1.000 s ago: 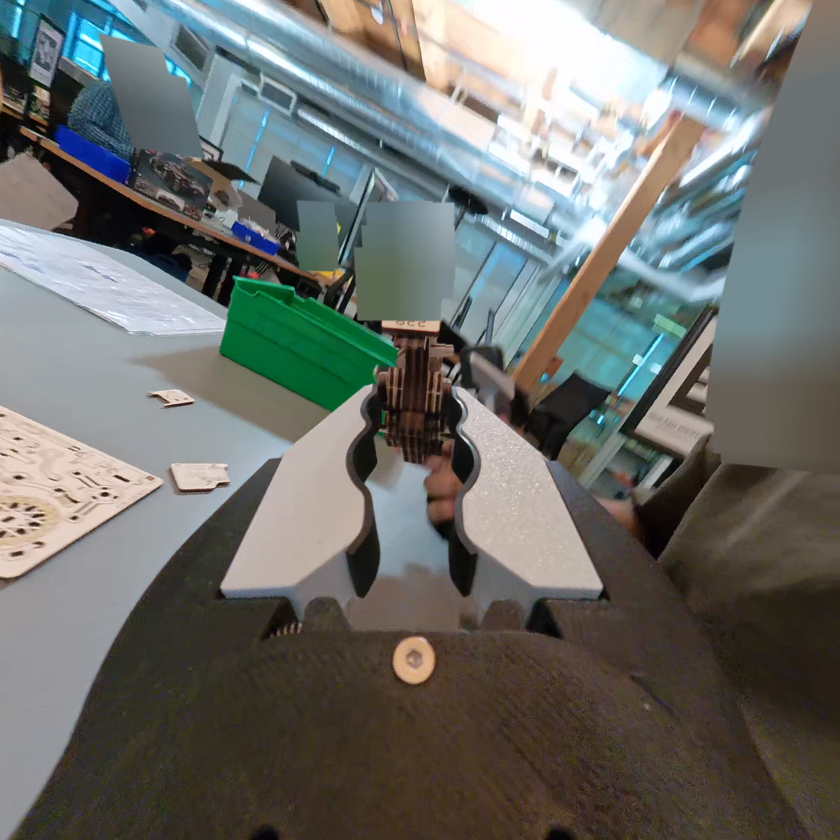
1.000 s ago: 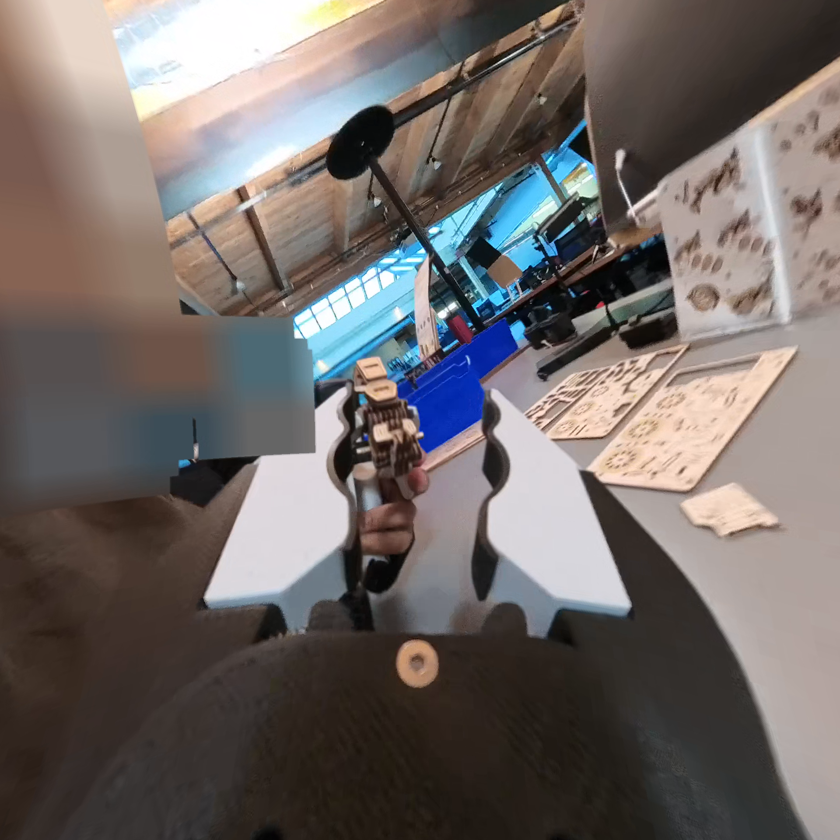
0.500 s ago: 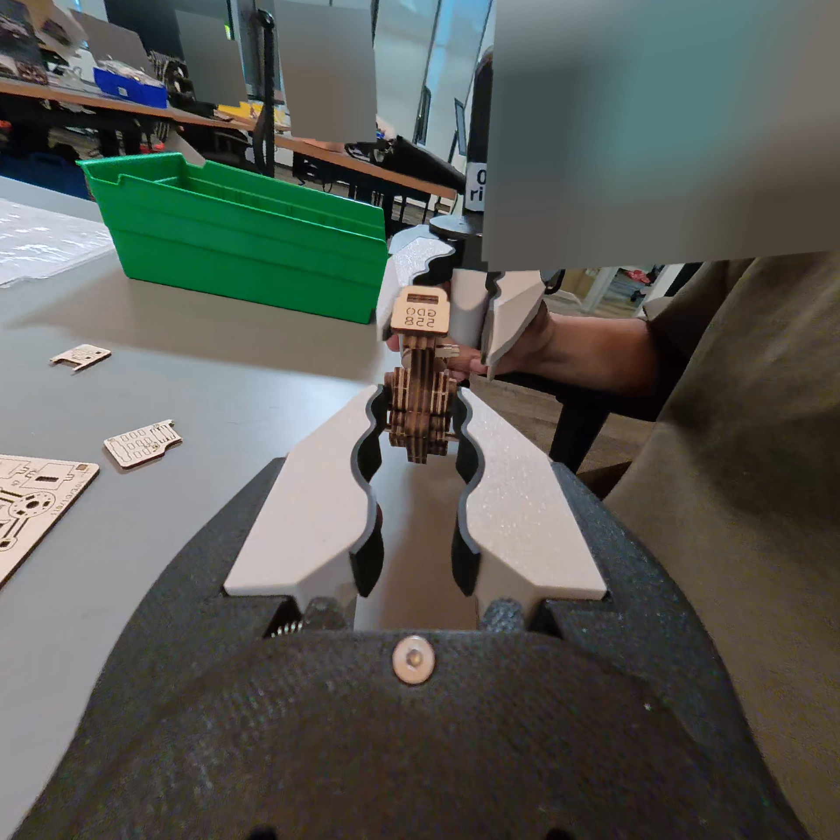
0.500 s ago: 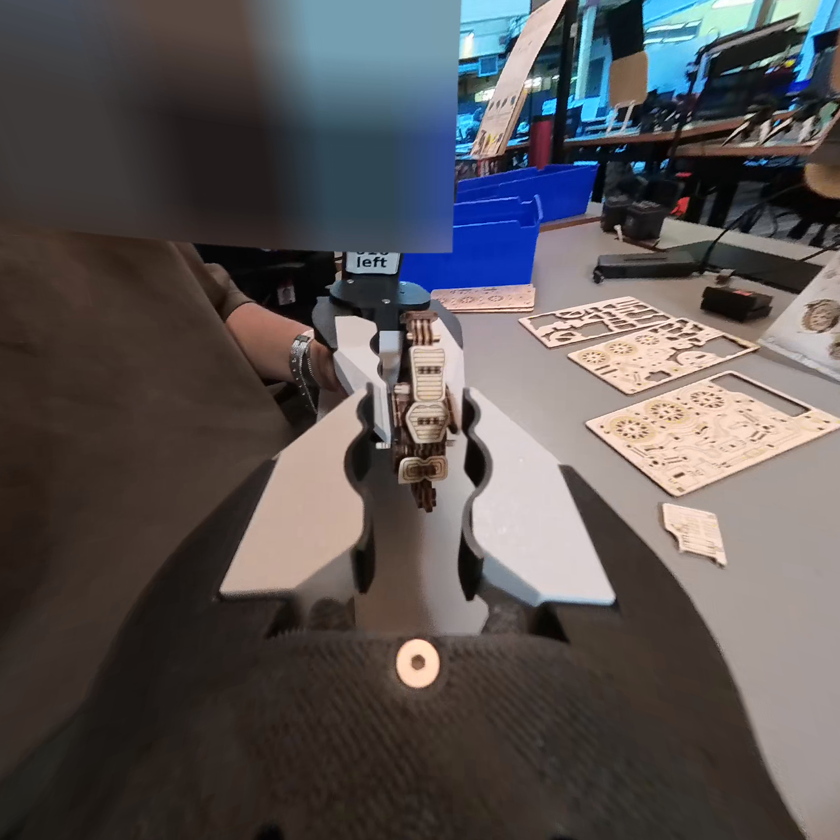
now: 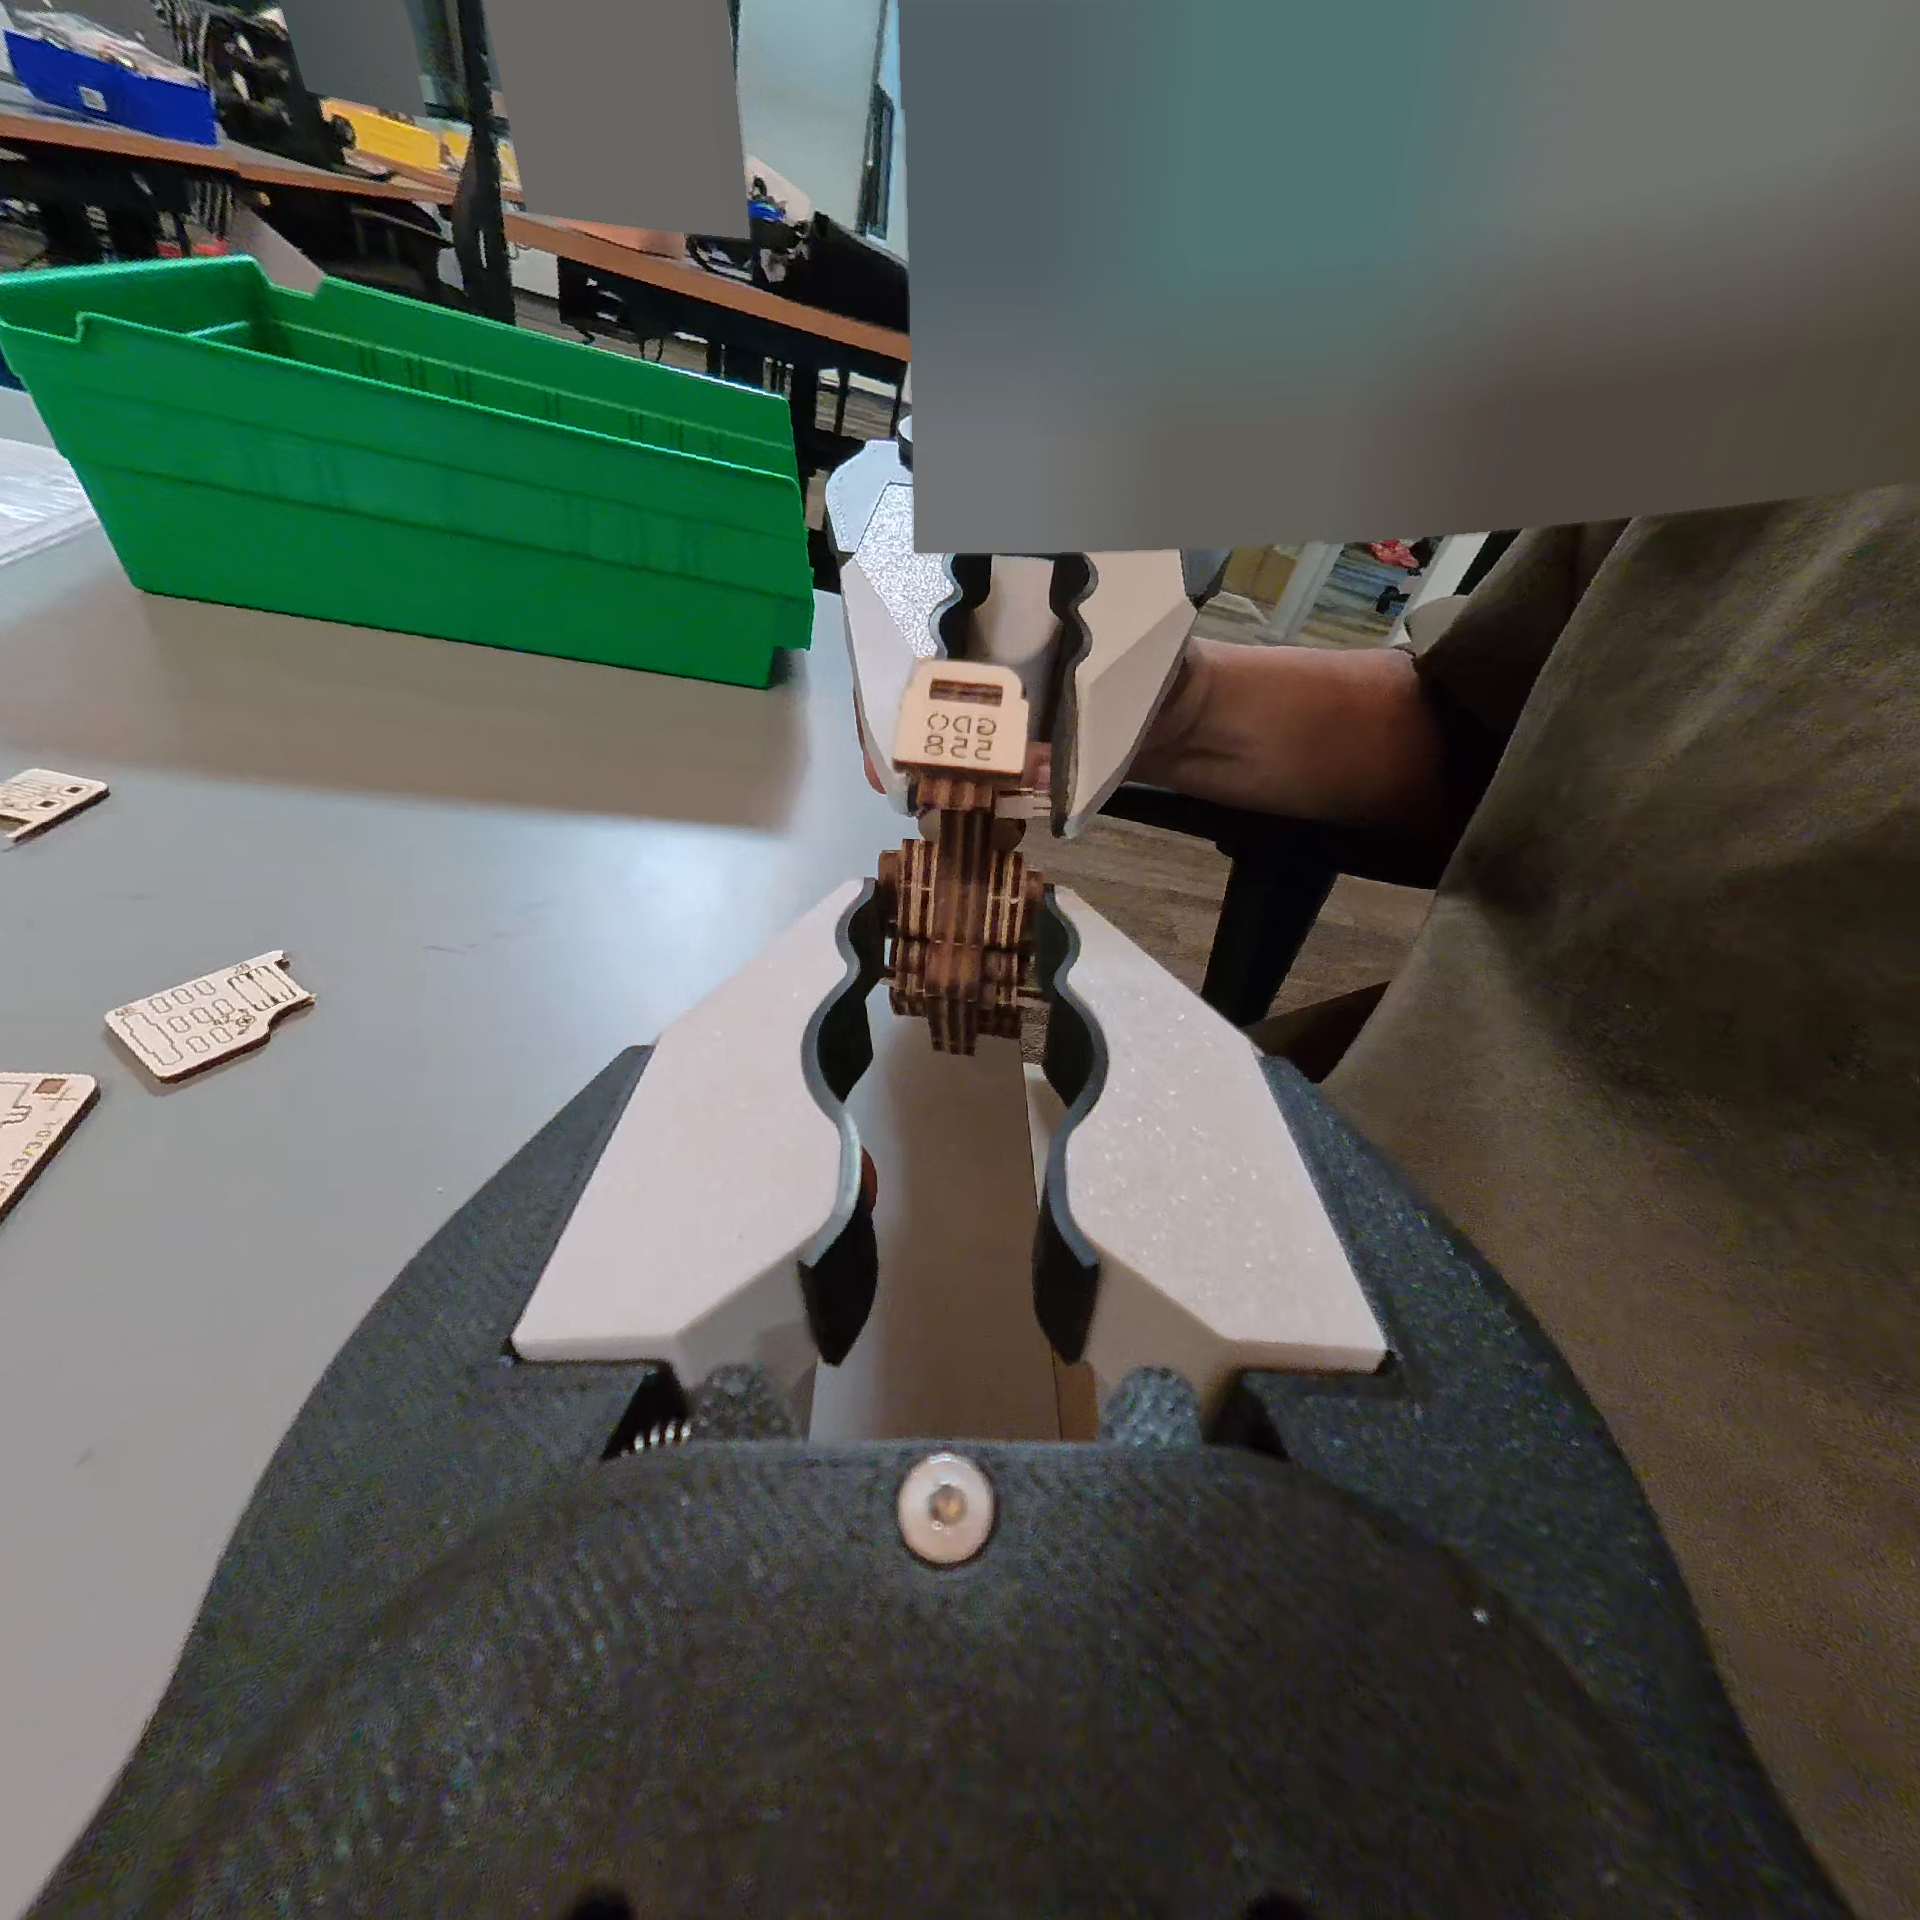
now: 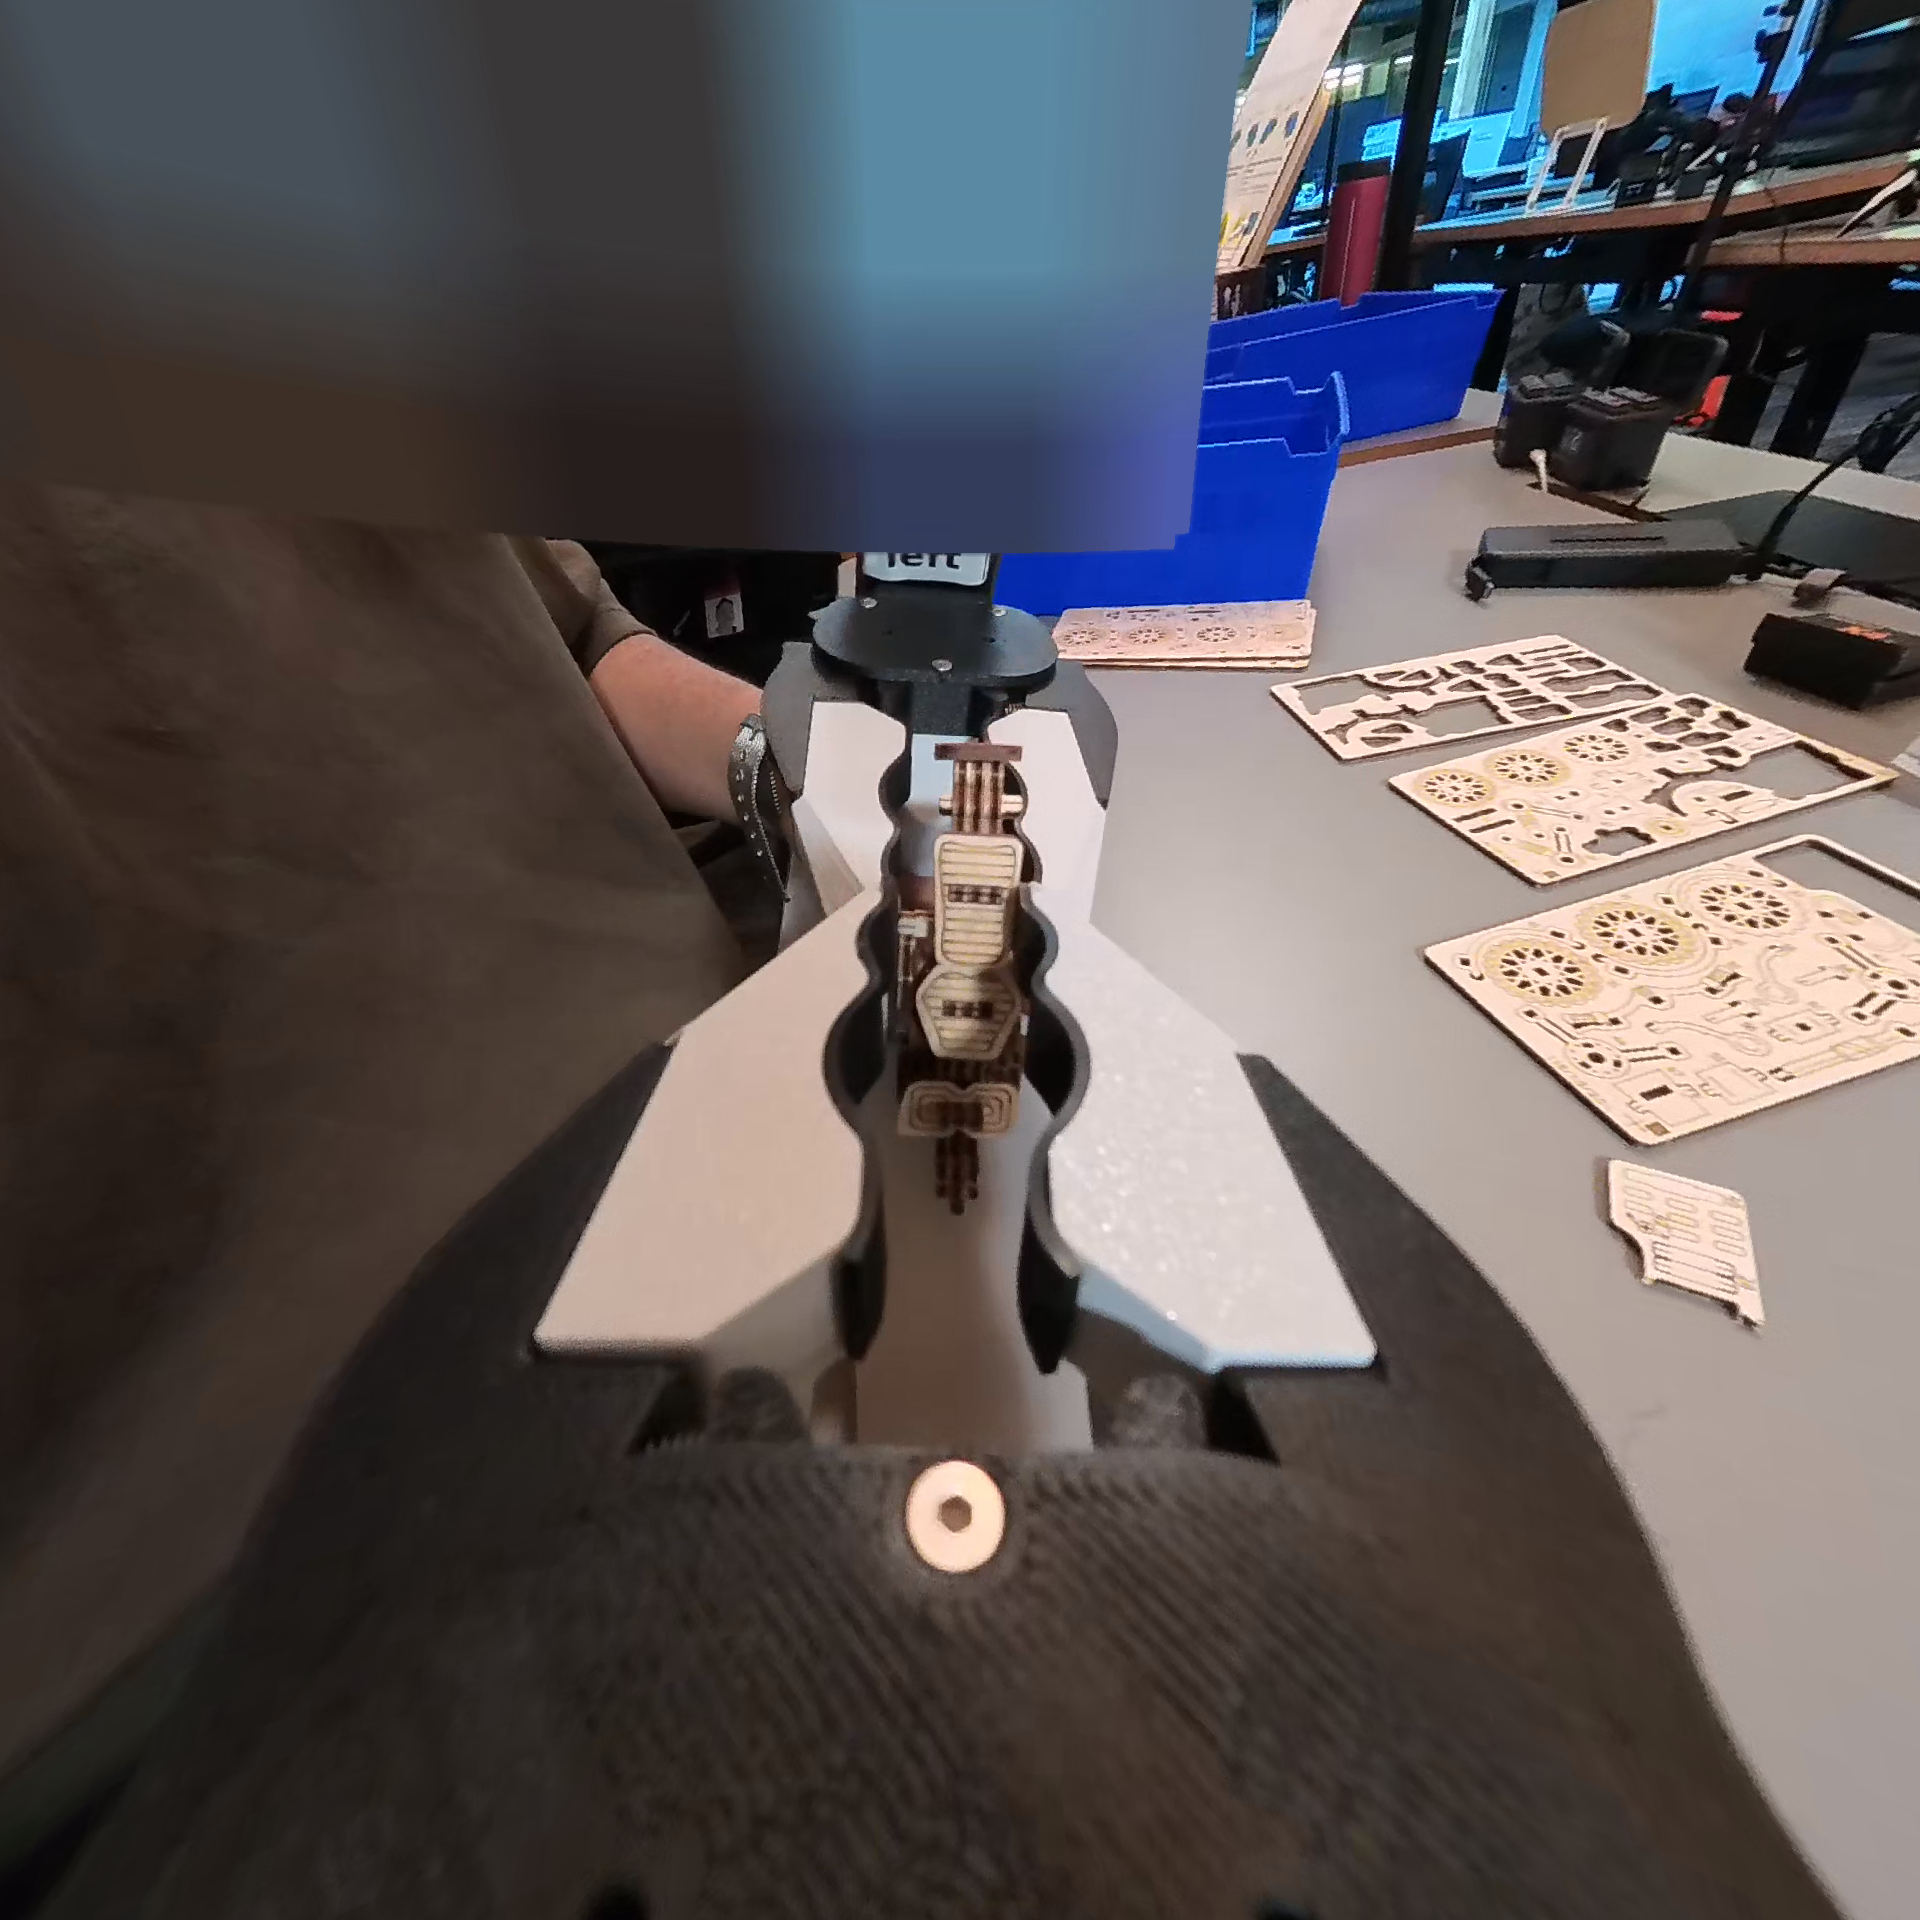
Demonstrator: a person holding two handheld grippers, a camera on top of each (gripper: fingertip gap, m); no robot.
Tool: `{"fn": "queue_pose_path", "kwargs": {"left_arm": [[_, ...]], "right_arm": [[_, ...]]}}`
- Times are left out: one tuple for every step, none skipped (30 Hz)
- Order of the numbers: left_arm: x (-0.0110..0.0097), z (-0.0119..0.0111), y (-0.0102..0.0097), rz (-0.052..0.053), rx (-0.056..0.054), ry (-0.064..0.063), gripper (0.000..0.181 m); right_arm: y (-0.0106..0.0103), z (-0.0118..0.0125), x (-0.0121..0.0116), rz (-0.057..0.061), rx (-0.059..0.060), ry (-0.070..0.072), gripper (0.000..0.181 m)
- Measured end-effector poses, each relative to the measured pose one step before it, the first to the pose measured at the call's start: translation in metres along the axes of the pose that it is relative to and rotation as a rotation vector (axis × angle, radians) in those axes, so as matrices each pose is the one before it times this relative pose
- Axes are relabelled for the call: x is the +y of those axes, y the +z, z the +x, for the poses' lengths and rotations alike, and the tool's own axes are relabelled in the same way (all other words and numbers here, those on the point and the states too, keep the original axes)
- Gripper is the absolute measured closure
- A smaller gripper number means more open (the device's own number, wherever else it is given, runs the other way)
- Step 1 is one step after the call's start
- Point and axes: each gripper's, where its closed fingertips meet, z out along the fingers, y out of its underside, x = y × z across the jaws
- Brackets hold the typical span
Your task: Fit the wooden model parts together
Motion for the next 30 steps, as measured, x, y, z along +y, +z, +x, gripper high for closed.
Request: {"fn": "queue_pose_path", "kwargs": {"left_arm": [[-0.00019,0.00011,0.00009,0.0007,-0.0007,-0.0013,0.156],[0.00009,-0.00023,-0.00004,-0.0001,-0.0012,-0.0007,0.156],[0.00003,-0.00021,-0.00003,0.0001,-0.0017,0.0015,0.156],[0.00004,-0.0001,0.00002,0.0001,-0.0013,0.0019,0.156],[-0.00046,0.0,-0.00004,0.0016,-0.0014,0.0007,0.156],[-0.00038,0.0,-0.00014,0.001,-0.0009,0.0006,0.156],[0.00001,0.0003,0.00001,-0.0015,0.0023,0.0015,0.156],[0.00034,0.00058,0.00013,-0.001,0.0037,0.0002,0.156],[0.00014,0.00064,0.00013,0.0013,0.005,-0.0037,0.156],[0.00032,0.00021,0.00027,0.0008,0.003,-0.0066,0.156],[0.00075,0.00017,0.0005,-0.0035,0.0018,-0.0025,0.156],[0.00111,0.00024,0.00065,-0.0057,0.0004,0.0044,0.156],[0.00094,0.00032,0.00044,-0.0053,-0.0002,0.0061,0.156],[0.00064,0.00044,0.00022,-0.0033,0.0007,0.0026,0.156],[-0.00025,0.00021,-0.00001,0.0013,0.0008,-0.0003,0.156],[-0.00068,-0.00021,-0.00048,0.004,0.0003,-0.0032,0.156],[-0.00072,-0.00053,-0.0006,0.0046,0.0015,-0.0066,0.156],[-0.00082,-0.00063,-0.00082,0.0058,0.0017,-0.0074,0.156],[-0.00088,-0.0005,-0.00077,0.0062,0.0009,-0.0043,0.156],[-0.00057,0.00007,-0.00043,0.0027,0.0016,-0.0005,0.156],[-0.00011,0.00064,-0.00003,-0.0005,0.0028,0.0037,0.156],[0.00024,0.00085,0.00043,-0.0026,0.0014,0.0044,0.156],[0.00063,0.00088,0.00071,-0.0045,0.0021,0.0032,0.156],[0.00073,0.00092,0.0007,-0.0038,0.002,0.0023,0.156],[0.00079,0.00038,0.00056,-0.0036,0.0007,0.0,0.156],[0.00056,-0.00018,0.00032,-0.0027,-0.0006,-0.0019,0.156],[0.00009,-0.00056,-0.00001,0.0,-0.0018,-0.0026,0.156],[-0.00013,-0.00092,-0.00035,0.0007,-0.0034,-0.0035,0.156],[-0.00035,-0.00132,-0.00042,0.0013,-0.0052,-0.0036,0.156],[-0.00029,-0.00118,-0.00053,0.0019,-0.0047,-0.0037,0.156]], "right_arm": [[-0.00004,-0.00017,-0.0001,0.001,0.0007,0.0014,0.162],[0.00014,0.00009,-0.00003,-0.0015,0.0019,0.0029,0.162],[0.00012,0.00016,0.00026,-0.0038,0.0025,0.0035,0.162],[0.00011,0.0,-0.00004,-0.0036,0.0016,0.0013,0.162],[0.00007,-0.00008,-0.00031,-0.0011,0.0018,-0.0018,0.162],[-0.00012,-0.00007,-0.00042,0.0016,0.0015,-0.0032,0.162],[-0.00004,-0.0004,-0.00012,0.0017,-0.0008,-0.0044,0.162],[0.00002,-0.00055,0.00007,0.0017,-0.0024,-0.0071,0.162],[-0.00007,-0.0005,-0.00002,0.0031,-0.0037,-0.0067,0.162],[-0.00008,-0.00013,0.00004,0.0037,-0.0027,-0.0038,0.161],[0.00057,-0.0014,0.00031,0.0025,-0.0107,-0.0013,0.154],[0.00121,-0.00189,0.0011,-0.0046,-0.0129,0.0058,0.15],[0.00158,-0.00157,0.0019,-0.0112,-0.0109,0.0062,0.148],[0.00141,-0.00159,0.00213,-0.0122,-0.009,0.0001,0.147],[0.00101,-0.00094,0.00176,-0.0096,-0.004,-0.0023,0.144],[0.00053,-0.00098,0.00066,-0.004,-0.0055,-0.0001,0.143],[-0.00015,-0.00045,-0.00033,0.0016,-0.0041,0.0033,0.141],[-0.0008,0.00045,-0.00096,0.0051,-0.0003,0.0049,0.14],[-0.00131,0.00105,-0.00131,0.0074,0.0028,0.0061,0.139],[-0.00141,0.00139,-0.00129,0.0084,0.0039,0.0074,0.137],[-0.00123,0.00159,-0.00125,0.0078,0.0055,0.0074,0.134],[-0.00102,0.00115,-0.0007,0.0045,0.004,0.0044,0.132],[-0.00066,0.00088,-0.00019,0.0015,0.0035,0.0011,0.131],[-0.00028,0.00075,-0.00004,0.0002,0.0033,0.0002,0.13],[-0.00021,0.00037,-0.00012,0.0003,0.0027,0.0002,0.129],[-0.00016,0.00011,-0.00029,0.0017,0.0009,-0.0009,0.13],[-0.00028,-0.00031,-0.00018,0.0005,-0.001,-0.002,0.13],[-0.00027,0.00029,-0.00008,-0.0013,0.002,-0.0013,0.131],[-0.00048,0.00071,0.00008,-0.0023,0.005,-0.0018,0.131],[-0.00064,0.00062,0.00011,-0.0017,0.0033,-0.0033,0.133]]}}
